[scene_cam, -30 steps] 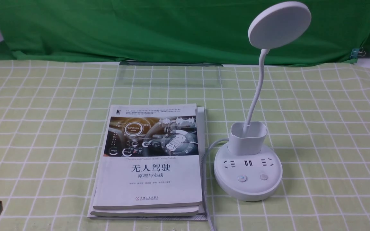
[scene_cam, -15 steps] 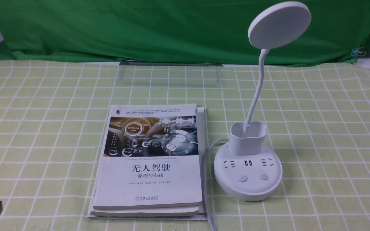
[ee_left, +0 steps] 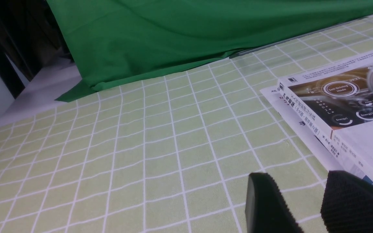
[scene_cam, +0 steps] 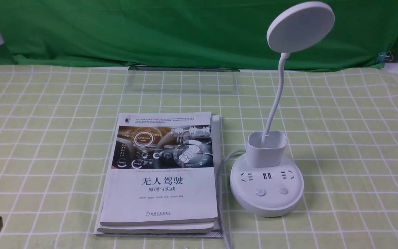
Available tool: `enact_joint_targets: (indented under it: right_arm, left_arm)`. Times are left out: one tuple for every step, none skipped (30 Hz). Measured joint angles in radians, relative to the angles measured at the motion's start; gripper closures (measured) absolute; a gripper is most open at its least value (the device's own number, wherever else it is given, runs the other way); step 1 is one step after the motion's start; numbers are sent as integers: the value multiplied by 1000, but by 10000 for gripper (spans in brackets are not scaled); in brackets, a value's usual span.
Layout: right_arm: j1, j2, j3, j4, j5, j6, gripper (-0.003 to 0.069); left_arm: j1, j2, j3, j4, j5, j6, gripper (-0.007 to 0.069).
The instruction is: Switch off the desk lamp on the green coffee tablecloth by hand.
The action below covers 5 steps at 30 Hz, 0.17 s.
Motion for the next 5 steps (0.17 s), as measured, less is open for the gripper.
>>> enact_joint_targets:
  right_arm:
    - [0, 0, 0, 0, 0, 0, 460]
    - [0, 0, 0, 0, 0, 0, 460]
    - [0, 0, 0, 0, 0, 0, 457]
    - [0, 0, 0, 0, 0, 3, 455]
    - [0, 0, 0, 0, 0, 3, 454]
  left_arm:
    - [0, 0, 0, 0, 0, 0, 382]
    - [0, 0, 0, 0, 0, 0, 382]
    - [0, 0, 0, 0, 0, 0, 382]
    - [0, 0, 0, 0, 0, 0, 382]
    - [0, 0, 0, 0, 0, 0, 382]
